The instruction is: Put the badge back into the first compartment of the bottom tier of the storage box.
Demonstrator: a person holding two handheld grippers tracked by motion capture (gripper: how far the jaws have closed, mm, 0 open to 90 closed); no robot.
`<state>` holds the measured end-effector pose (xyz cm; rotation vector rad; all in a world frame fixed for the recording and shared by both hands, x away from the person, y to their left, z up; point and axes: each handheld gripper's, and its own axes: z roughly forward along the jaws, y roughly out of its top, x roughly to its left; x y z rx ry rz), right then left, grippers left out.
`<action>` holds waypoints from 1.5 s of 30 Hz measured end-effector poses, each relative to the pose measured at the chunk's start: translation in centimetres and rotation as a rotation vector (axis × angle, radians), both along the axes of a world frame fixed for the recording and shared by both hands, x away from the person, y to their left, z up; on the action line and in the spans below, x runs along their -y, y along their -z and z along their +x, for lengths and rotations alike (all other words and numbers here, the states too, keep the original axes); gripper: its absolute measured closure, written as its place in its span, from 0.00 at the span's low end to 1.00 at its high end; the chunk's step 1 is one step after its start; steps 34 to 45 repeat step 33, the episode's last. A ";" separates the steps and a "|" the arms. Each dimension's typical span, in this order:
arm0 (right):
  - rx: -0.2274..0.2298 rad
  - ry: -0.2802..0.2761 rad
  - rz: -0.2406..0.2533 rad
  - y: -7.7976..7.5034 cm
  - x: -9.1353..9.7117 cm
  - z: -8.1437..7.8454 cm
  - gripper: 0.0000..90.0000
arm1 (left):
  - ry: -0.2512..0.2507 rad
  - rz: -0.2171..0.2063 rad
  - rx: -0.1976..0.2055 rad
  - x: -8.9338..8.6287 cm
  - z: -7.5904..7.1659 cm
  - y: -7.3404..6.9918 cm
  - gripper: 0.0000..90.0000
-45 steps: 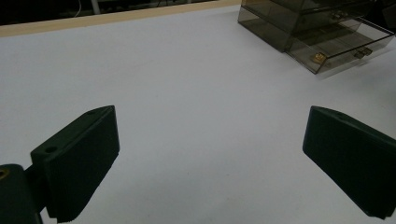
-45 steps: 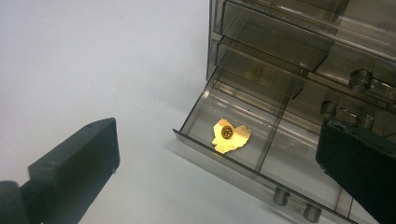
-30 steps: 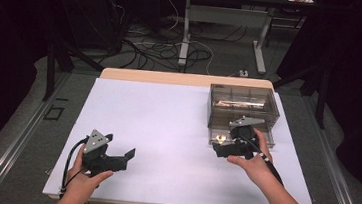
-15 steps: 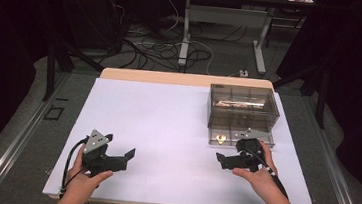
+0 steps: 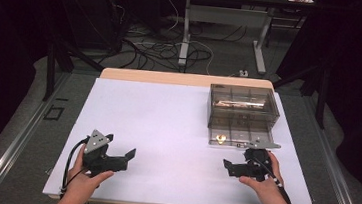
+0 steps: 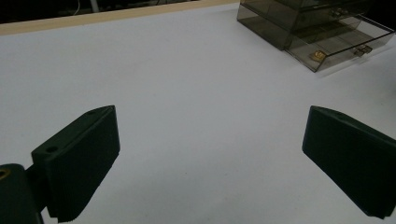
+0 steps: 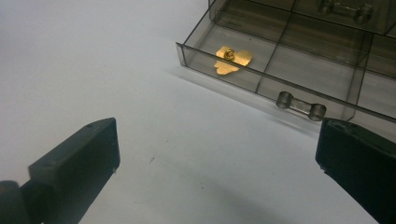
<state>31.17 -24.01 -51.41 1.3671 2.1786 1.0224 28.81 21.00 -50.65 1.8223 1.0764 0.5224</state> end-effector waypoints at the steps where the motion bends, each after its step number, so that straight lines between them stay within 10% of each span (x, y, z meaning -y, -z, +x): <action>1: -0.002 0.007 0.002 0.1 0.1 0.0 0.00 | 0.000 0.000 0.000 0.0 0.0 0.0 0.05; 45: 0.002 0.099 0.070 1.9 2.9 0.3 0.01 | 0.005 -0.002 -0.001 0.1 0.3 0.0 0.05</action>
